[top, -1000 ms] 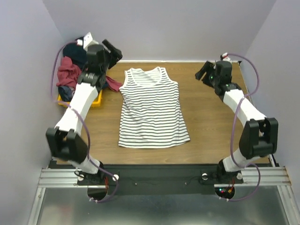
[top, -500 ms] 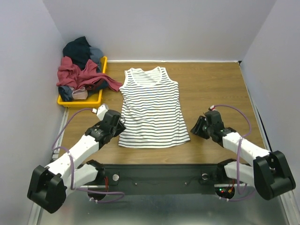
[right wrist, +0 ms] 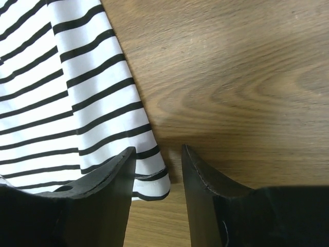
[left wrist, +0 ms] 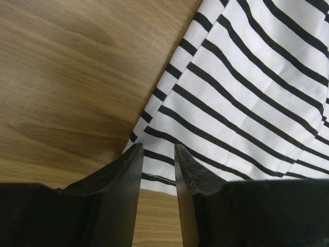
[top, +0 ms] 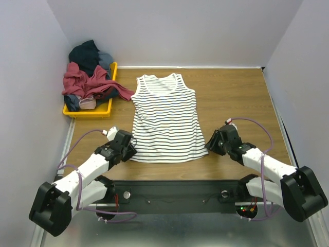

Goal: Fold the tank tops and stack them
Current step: Flatten the tank top out

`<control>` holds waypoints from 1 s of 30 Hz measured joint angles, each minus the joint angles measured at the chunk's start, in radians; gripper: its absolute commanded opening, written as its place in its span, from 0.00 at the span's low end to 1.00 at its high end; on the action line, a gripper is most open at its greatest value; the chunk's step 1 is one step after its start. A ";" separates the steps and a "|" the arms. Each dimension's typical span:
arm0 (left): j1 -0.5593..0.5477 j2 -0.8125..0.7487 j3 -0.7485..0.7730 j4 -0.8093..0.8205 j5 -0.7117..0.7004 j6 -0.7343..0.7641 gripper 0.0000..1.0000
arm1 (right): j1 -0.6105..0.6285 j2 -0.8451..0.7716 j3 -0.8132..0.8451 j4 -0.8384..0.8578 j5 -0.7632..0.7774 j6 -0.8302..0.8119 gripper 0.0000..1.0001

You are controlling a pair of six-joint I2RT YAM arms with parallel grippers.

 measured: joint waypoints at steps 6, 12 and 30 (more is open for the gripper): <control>-0.006 0.020 -0.003 0.002 0.021 0.000 0.42 | 0.058 0.033 0.007 0.022 0.027 0.037 0.47; -0.006 0.026 0.020 -0.038 0.030 0.000 0.47 | 0.088 0.045 0.009 0.037 0.051 0.063 0.47; -0.006 0.184 0.190 -0.190 0.019 0.036 0.49 | 0.183 0.080 0.006 0.058 0.062 0.152 0.47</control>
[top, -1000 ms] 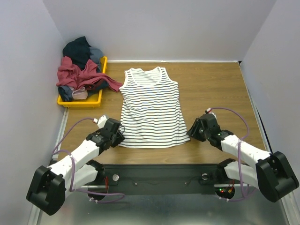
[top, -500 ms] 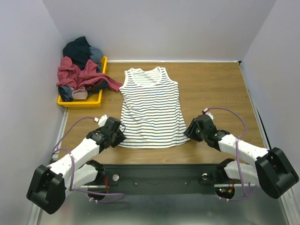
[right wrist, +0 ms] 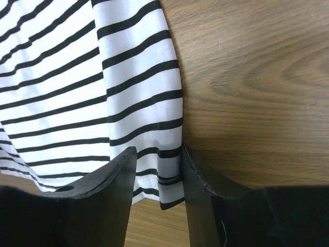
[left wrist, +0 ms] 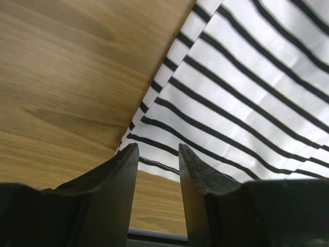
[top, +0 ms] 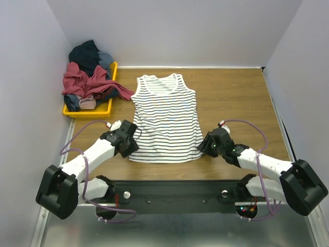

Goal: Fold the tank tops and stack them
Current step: Flatten the tank top out

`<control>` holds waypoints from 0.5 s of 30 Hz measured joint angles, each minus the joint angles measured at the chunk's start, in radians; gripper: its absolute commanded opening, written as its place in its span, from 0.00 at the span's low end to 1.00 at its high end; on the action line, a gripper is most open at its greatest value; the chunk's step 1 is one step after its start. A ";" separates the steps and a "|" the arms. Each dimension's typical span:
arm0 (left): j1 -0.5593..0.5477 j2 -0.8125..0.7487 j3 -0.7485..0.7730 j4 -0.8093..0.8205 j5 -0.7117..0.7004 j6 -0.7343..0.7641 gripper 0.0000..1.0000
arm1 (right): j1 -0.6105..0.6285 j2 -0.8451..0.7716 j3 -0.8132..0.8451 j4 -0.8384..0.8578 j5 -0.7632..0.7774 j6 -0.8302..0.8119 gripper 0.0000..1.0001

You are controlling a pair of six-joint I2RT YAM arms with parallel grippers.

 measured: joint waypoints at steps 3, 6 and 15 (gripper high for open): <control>0.000 0.018 0.074 -0.053 -0.034 0.024 0.49 | 0.000 -0.024 -0.024 0.022 0.000 0.023 0.47; 0.000 0.023 0.128 -0.074 -0.055 0.047 0.49 | 0.004 -0.073 -0.053 0.018 -0.005 0.050 0.44; 0.000 0.130 0.126 -0.111 -0.051 0.069 0.48 | 0.011 -0.145 -0.051 -0.140 -0.001 0.073 0.17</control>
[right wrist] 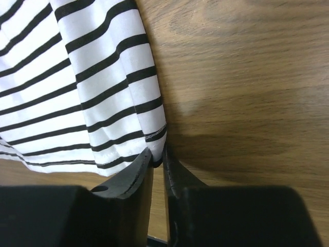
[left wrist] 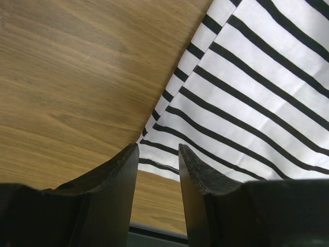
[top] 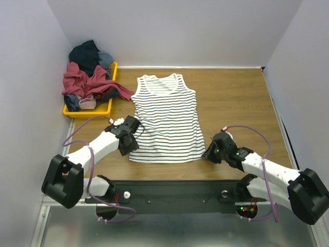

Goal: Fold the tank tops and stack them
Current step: Flatten the tank top out

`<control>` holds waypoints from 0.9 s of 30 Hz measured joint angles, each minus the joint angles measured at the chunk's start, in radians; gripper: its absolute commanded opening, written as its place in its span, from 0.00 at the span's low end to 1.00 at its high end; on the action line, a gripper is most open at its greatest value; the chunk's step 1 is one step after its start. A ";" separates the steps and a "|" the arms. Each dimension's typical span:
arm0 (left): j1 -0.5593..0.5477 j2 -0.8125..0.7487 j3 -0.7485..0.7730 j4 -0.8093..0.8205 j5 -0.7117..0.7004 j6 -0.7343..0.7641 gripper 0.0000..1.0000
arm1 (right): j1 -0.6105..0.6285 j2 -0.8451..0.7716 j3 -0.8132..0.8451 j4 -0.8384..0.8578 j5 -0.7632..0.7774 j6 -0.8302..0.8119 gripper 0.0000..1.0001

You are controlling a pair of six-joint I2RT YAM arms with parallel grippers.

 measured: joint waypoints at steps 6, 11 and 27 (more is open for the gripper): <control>-0.001 0.004 0.000 -0.001 -0.002 0.001 0.48 | 0.001 0.047 0.047 -0.056 0.018 -0.004 0.10; -0.001 0.073 0.000 0.000 0.003 0.019 0.48 | 0.002 0.080 0.079 -0.084 0.027 -0.008 0.25; -0.010 0.132 -0.005 0.038 0.057 0.063 0.00 | 0.014 0.151 0.151 -0.079 0.050 -0.023 0.62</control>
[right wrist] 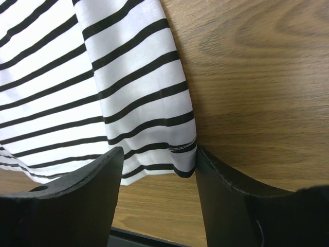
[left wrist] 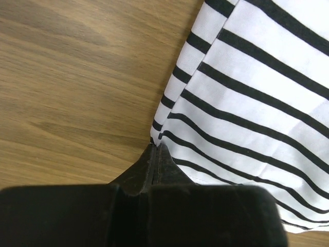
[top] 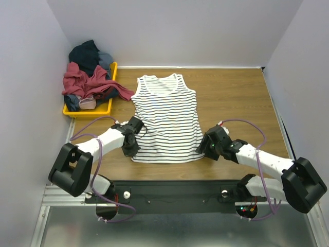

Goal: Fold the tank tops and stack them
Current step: Flatten the tank top out

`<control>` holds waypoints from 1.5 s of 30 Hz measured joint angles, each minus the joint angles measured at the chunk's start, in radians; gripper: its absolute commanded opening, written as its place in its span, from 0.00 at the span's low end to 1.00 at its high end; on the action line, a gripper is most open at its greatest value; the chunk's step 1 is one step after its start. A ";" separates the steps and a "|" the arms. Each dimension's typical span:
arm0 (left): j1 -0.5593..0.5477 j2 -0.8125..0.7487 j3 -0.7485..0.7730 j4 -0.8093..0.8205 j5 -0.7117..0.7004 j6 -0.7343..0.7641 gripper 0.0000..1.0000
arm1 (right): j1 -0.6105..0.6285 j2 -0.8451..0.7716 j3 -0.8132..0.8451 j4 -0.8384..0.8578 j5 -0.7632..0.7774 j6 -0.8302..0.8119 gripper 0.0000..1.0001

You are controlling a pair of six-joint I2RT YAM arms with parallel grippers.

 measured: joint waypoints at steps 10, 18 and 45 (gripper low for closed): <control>0.042 -0.129 0.023 -0.010 0.017 0.022 0.00 | 0.000 0.030 0.016 -0.020 0.018 -0.021 0.35; 0.126 -0.246 0.053 0.007 0.048 0.067 0.00 | -0.001 0.119 0.085 -0.061 0.056 -0.039 0.00; 0.123 -0.272 1.086 0.186 0.134 0.141 0.00 | 0.000 0.119 1.492 -0.349 0.473 -0.536 0.00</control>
